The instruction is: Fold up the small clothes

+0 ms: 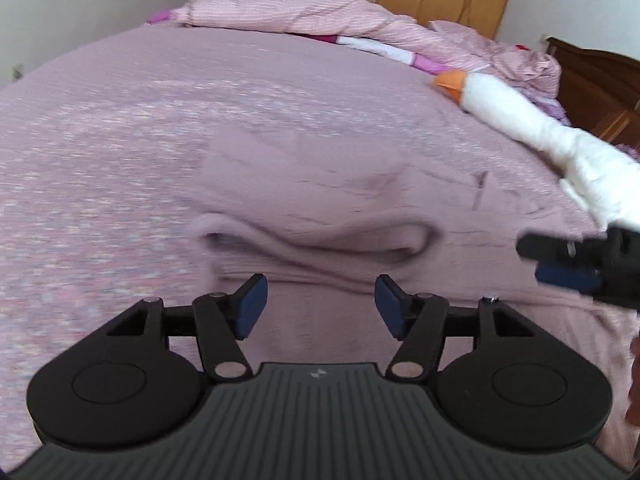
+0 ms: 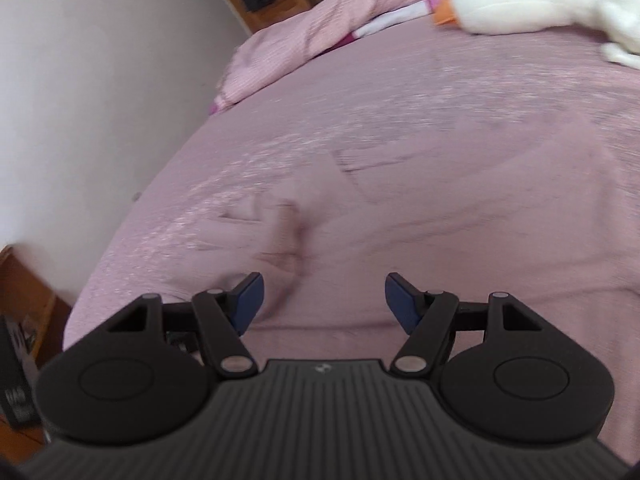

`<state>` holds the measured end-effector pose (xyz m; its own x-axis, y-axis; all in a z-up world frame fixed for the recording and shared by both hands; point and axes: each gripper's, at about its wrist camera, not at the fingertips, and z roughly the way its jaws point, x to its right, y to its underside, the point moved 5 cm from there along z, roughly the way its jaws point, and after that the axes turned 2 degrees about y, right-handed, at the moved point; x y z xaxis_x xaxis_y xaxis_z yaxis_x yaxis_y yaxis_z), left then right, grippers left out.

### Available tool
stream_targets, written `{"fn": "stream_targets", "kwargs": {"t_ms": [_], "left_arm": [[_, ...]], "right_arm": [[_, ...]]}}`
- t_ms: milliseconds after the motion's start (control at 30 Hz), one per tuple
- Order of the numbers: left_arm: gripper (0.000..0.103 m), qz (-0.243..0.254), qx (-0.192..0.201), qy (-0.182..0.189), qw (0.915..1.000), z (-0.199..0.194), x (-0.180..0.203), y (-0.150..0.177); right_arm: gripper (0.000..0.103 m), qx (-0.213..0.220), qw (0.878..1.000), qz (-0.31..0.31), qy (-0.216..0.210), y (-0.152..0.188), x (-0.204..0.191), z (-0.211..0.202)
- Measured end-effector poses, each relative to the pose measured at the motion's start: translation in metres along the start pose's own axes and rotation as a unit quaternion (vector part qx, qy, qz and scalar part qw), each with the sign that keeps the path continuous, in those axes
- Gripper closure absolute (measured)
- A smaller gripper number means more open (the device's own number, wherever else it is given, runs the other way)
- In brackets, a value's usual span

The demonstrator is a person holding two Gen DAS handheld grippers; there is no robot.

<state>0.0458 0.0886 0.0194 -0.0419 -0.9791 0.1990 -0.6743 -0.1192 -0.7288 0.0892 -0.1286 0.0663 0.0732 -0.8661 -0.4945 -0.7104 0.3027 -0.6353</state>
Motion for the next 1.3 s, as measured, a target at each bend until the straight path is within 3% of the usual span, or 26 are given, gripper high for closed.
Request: {"fn": "stream_targets", "kwargs": {"t_ms": [167, 400, 433, 467, 533, 633, 767, 900, 967, 1133, 1300], "left_arm": [[0.033, -0.002, 0.006, -0.041, 0.9991, -0.006, -0.026, 0.000], [0.033, -0.019, 0.001, -0.058, 0.9981, 0.004, -0.048, -0.002], [0.033, -0.022, 0.000, -0.060, 0.9980, 0.006, -0.050, -0.003], [0.033, -0.025, 0.000, -0.059, 0.9979, 0.009, -0.052, -0.004], [0.033, -0.030, 0.000, -0.063, 0.9976, 0.016, -0.051, -0.004], [0.033, -0.032, -0.002, -0.071, 0.9969, 0.024, -0.055, -0.006], [0.033, -0.034, -0.007, -0.077, 0.9965, 0.029, -0.057, -0.005], [0.032, -0.023, -0.007, -0.084, 0.9961, 0.032, -0.054, -0.003], [0.032, -0.022, -0.007, -0.085, 0.9961, 0.032, -0.053, -0.003], [0.031, -0.020, -0.008, -0.082, 0.9964, 0.032, -0.053, -0.002], [0.031, -0.018, -0.009, -0.085, 0.9962, 0.032, -0.052, -0.001]], "right_arm": [[0.034, -0.025, 1.000, -0.008, -0.015, -0.005, -0.025, 0.036], [0.038, -0.057, 0.998, -0.020, 0.000, -0.002, -0.036, 0.073], [0.061, -0.061, 0.998, -0.020, -0.004, -0.001, -0.036, 0.076], [0.076, -0.065, 0.998, -0.022, -0.007, -0.001, -0.036, 0.077], [0.093, -0.058, 0.998, -0.025, 0.000, -0.005, -0.036, 0.077], [0.093, -0.013, 0.999, -0.040, 0.005, -0.016, -0.039, 0.057], [0.093, 0.041, 0.995, -0.074, 0.053, -0.025, -0.032, 0.035], [0.090, 0.006, 0.996, -0.052, 0.076, -0.018, -0.008, 0.050], [0.083, -0.011, 0.995, -0.049, 0.086, -0.011, 0.001, 0.058], [0.050, 0.017, 0.992, -0.071, 0.102, -0.005, -0.008, 0.043], [0.050, 0.048, 0.986, -0.139, 0.084, -0.007, -0.040, 0.028]]}}
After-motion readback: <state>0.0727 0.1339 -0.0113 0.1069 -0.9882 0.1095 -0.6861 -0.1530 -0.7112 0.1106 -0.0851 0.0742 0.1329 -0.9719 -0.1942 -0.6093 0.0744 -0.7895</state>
